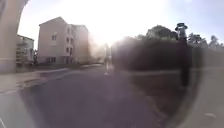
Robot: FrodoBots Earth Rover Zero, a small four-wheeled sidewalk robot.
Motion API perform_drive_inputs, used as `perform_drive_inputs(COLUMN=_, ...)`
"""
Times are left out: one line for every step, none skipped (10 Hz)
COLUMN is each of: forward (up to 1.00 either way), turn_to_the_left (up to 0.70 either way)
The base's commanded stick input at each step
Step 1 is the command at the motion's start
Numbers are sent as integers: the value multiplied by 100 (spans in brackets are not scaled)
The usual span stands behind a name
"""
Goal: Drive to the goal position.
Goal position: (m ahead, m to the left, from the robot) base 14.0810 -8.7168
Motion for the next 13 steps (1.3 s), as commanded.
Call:
perform_drive_inputs(forward=44, turn_to_the_left=22)
perform_drive_inputs(forward=44, turn_to_the_left=11)
perform_drive_inputs(forward=44, turn_to_the_left=3)
perform_drive_inputs(forward=44, turn_to_the_left=2)
perform_drive_inputs(forward=44, turn_to_the_left=2)
perform_drive_inputs(forward=44, turn_to_the_left=2)
perform_drive_inputs(forward=44, turn_to_the_left=2)
perform_drive_inputs(forward=44, turn_to_the_left=2)
perform_drive_inputs(forward=44, turn_to_the_left=2)
perform_drive_inputs(forward=44, turn_to_the_left=2)
perform_drive_inputs(forward=44, turn_to_the_left=2)
perform_drive_inputs(forward=44, turn_to_the_left=2)
perform_drive_inputs(forward=44, turn_to_the_left=2)
